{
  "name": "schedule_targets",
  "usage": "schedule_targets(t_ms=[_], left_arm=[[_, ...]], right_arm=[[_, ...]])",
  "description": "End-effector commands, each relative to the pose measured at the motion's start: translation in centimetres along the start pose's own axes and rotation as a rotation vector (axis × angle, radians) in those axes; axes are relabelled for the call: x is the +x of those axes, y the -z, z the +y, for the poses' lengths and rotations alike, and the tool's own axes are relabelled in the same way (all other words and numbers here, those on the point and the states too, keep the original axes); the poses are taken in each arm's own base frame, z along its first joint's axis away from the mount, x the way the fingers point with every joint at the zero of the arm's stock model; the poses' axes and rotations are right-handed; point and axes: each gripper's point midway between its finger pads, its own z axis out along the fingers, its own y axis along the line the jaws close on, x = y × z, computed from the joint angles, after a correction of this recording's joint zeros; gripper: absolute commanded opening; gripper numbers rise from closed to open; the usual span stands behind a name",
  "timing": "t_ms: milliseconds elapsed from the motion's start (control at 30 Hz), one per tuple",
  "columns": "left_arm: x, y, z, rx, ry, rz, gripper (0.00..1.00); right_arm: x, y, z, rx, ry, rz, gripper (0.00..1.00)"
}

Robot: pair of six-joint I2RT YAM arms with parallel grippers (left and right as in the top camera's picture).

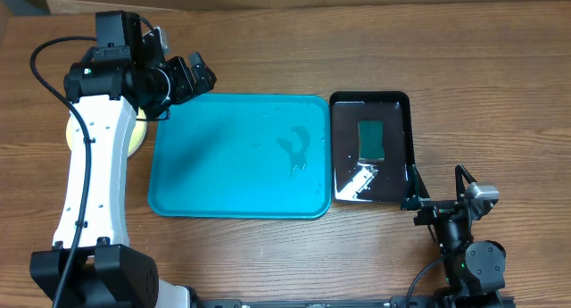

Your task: Clean dirty plates on tray and stack at the side

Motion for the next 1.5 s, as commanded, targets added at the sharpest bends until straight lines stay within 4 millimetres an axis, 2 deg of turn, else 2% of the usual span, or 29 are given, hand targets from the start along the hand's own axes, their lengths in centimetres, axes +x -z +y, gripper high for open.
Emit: schedule_targets(t_ms=[0, 67, 133, 233, 333, 433, 500, 600, 733, 867, 967, 1100, 1200, 1267, 1367, 1467], left_arm=[[0.1, -0.3, -0.5, 0.010, -0.024, 0.009, 1.00], [0.1, 0.6, -1.0, 0.020, -0.036, -0.012, 1.00], [0.1, 2.4, -2.0, 0.041, -0.059, -0.053, 1.00], [0.2, 6.4, -3.4, 0.076, -0.093, -0.147, 1.00], [0.9, 11.4, -4.7, 0.108, -0.146, -0.267, 1.00], [1.7, 15.5, -4.5, 0.078, -0.168, -0.392, 1.00], [3.0, 17.2, -4.0, 0.065, -0.173, -0.439, 1.00], [6.2, 17.5, -1.9, 0.025, -0.163, -0.463, 1.00], [10.6, 16.1, 1.6, -0.036, -0.146, -0.477, 1.00], [12.5, 15.8, 3.3, -0.023, -0.163, -0.619, 1.00], [12.6, 17.2, 2.9, 0.046, -0.197, -0.798, 1.00], [12.5, 21.0, 1.5, 0.182, -0.261, -1.122, 1.00], [13.1, 24.0, 0.7, 0.254, -0.332, -1.344, 1.00], [13.7, 25.0, 0.6, 0.294, -0.350, -1.437, 1.00], [13.0, 23.8, 0.6, 0.311, -0.364, -1.465, 1.00], [12.7, 20.3, 1.5, 0.291, -0.357, -1.407, 1.00]], right_arm=[[0.2, 0.0, -0.1, 0.000, 0.004, 0.000, 1.00], [0.2, 0.0, -0.1, 0.000, 0.004, 0.000, 1.00], [0.2, 0.0, -0.1, 0.000, 0.004, 0.000, 1.00], [0.2, 0.0, -0.1, 0.000, 0.004, 0.000, 1.00], [0.2, 0.0, -0.1, 0.000, 0.004, 0.000, 1.00], [0.2, 0.0, -0.1, 0.000, 0.004, 0.000, 1.00], [0.2, 0.0, -0.1, 0.000, 0.004, 0.000, 1.00], [0.2, 0.0, -0.1, 0.000, 0.004, 0.000, 1.00], [0.2, 0.0, -0.1, 0.000, 0.004, 0.000, 1.00], [0.2, 0.0, -0.1, 0.000, 0.004, 0.000, 1.00], [0.2, 0.0, -0.1, 0.000, 0.004, 0.000, 1.00], [0.2, 0.0, -0.1, 0.000, 0.004, 0.000, 1.00], [0.2, 0.0, -0.1, 0.000, 0.004, 0.000, 1.00], [0.2, 0.0, -0.1, 0.000, 0.004, 0.000, 1.00], [0.2, 0.0, -0.1, 0.000, 0.004, 0.000, 1.00], [0.2, 0.0, -0.1, 0.000, 0.004, 0.000, 1.00]])
